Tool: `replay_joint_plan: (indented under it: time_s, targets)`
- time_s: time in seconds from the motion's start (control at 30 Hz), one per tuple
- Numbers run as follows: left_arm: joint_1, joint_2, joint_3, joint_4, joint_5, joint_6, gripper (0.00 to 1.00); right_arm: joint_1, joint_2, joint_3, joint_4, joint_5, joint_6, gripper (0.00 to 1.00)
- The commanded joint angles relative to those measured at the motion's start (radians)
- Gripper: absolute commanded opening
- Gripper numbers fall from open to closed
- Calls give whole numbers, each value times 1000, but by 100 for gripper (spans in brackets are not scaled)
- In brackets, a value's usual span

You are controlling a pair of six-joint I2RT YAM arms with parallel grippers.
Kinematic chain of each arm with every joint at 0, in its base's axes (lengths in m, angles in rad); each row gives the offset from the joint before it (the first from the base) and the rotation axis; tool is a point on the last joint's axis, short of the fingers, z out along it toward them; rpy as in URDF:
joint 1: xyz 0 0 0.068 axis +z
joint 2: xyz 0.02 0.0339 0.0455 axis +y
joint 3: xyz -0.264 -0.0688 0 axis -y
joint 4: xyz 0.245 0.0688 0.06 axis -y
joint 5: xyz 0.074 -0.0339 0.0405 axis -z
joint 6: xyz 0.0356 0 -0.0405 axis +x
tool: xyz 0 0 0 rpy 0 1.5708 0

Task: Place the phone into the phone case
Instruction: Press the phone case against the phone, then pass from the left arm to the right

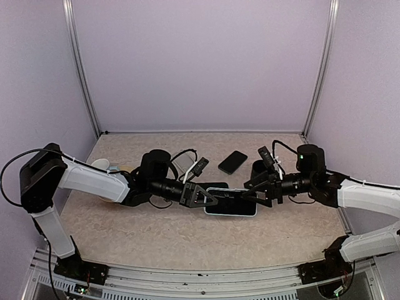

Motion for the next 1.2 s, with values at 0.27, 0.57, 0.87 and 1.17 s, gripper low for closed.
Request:
replay_joint_plan:
  time_s: [0.27,0.57,0.87,1.17]
  targets:
    - [8,-30,31,-55,31,0,0,61,-126,32,-147,281,-298,100]
    - [7,-31,42,-77,32,-14,0,170,-47,100,-265,474,-487,100]
    - [7,-38,42,-93,27,-12,0,279,-37,121,-303,515,-651,100]
    - [5,-36,57,-106,23,-7,0,342,49,150,-355,635,-699,100]
